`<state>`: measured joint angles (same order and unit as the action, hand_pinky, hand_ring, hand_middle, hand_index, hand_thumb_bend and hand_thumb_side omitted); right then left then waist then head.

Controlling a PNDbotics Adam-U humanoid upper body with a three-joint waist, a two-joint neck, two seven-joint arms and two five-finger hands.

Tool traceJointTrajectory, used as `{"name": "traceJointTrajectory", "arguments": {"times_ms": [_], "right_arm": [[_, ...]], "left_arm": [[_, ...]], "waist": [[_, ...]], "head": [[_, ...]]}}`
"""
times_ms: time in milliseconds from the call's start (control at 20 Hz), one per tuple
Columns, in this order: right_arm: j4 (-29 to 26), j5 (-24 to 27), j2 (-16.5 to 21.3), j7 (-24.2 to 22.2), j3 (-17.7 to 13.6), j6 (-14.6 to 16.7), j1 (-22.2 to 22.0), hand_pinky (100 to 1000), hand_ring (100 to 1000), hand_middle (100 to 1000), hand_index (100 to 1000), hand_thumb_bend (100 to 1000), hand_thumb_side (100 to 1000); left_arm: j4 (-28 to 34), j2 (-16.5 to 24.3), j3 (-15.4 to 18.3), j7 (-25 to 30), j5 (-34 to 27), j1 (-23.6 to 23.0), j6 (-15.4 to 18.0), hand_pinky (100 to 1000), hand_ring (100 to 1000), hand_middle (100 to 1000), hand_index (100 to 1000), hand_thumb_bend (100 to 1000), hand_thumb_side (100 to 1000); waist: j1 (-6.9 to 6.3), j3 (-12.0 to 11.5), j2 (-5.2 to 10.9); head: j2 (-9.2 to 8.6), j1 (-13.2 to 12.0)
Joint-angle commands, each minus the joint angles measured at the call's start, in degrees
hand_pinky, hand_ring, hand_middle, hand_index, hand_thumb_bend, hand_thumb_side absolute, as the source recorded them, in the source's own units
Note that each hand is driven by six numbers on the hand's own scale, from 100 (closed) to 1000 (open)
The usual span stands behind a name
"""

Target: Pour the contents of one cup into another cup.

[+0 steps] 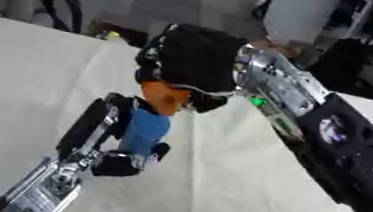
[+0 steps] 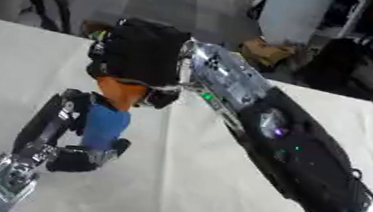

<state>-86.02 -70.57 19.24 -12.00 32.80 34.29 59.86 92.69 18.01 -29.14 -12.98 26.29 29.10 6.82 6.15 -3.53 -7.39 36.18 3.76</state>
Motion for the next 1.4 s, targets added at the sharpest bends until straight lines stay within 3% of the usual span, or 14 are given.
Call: {"name": "traceJointTrajectory", "arguments": {"times_ms": [50,300,550,800,850,900,950,1000,1050,1200,1250,1400], "right_arm": [[-0.2,-0.9,0.2,0.3,-0.9,-0.1,1.3,324,371,328,567,337,100],[-0.6,0.4,0.5,0.8,-1.7,-1.1,0.9,298,359,302,563,329,100],[-3.8,6.2,1.7,0.6,-3.5,-4.5,0.1,242,335,284,555,318,100],[-8.3,15.1,3.0,-1.3,-4.7,-8.2,-1.0,191,315,268,547,320,100],[-9.1,16.5,3.2,-1.8,-4.9,-8.8,-1.2,174,309,263,544,318,100],[-10.0,17.8,3.4,-2.3,-5.2,-9.4,-1.4,173,309,262,544,318,100],[-10.8,18.9,3.6,-2.7,-5.4,-10.0,-1.6,161,305,259,542,315,100],[-11.6,19.9,3.8,-3.1,-5.7,-10.5,-1.9,159,304,259,542,315,100],[-12.3,20.7,3.9,-3.3,-6.0,-11.0,-2.1,147,300,255,539,313,100],[-14.0,22.7,4.3,-3.9,-6.7,-12.2,-2.7,140,295,251,537,312,100],[-14.4,23.2,4.4,-4.1,-6.9,-12.5,-2.9,130,290,247,535,311,100],[-15.4,25.4,4.9,-4.0,-8.0,-14.1,-3.9,109,276,236,527,311,100]], "left_arm": [[1.1,-0.3,0.0,-0.2,0.3,0.9,0.0,192,262,250,658,391,100],[0.7,-0.2,0.1,-0.5,0.4,0.7,0.0,192,262,249,658,397,100],[-1.1,0.2,0.7,-2.0,1.0,0.0,0.2,206,259,252,659,447,100],[-6.6,-0.2,1.1,-8.8,3.6,-0.2,1.6,243,288,255,665,633,171],[-8.1,-0.4,1.1,-10.3,4.2,-0.3,2.1,251,294,245,667,743,222],[-9.7,-0.7,1.2,-12.0,4.7,-0.4,2.6,252,295,246,667,767,235],[-11.3,-0.9,1.4,-13.7,5.3,-0.6,3.1,262,307,241,671,919,310],[-13.0,-1.2,1.6,-15.5,5.9,-0.7,3.5,264,309,241,672,936,320],[-14.7,-1.5,1.9,-17.2,6.6,-0.8,3.9,294,351,282,697,1000,417],[-18.8,-2.1,2.5,-21.3,9.8,-1.1,4.9,348,424,362,730,1000,552],[-19.4,-2.3,2.7,-22.3,10.9,-1.3,5.2,401,484,438,762,1000,615],[-19.1,-2.3,3.6,-23.5,13.4,-2.2,5.3,451,538,499,787,1000,649]], "waist": [[-0.43,0.1,0.97],[-0.49,0.2,0.90],[-0.34,0.6,0.87],[-0.05,1.0,0.97],[-0.03,1.1,0.97],[-0.02,1.1,0.97],[0.01,1.1,0.96],[0.03,1.2,0.94],[0.05,1.2,0.91],[0.08,1.3,0.81],[0.06,1.3,0.78],[-0.08,1.3,0.72]], "head": [[-0.20,0.0],[-0.24,-0.2],[-0.29,-0.5],[-0.34,-0.8],[-0.38,-0.8],[-0.42,-0.9],[-0.43,-0.9],[-0.44,-0.9],[-0.44,-1.0],[-0.47,-1.0],[-0.46,-1.1],[-0.43,-1.3]]}}
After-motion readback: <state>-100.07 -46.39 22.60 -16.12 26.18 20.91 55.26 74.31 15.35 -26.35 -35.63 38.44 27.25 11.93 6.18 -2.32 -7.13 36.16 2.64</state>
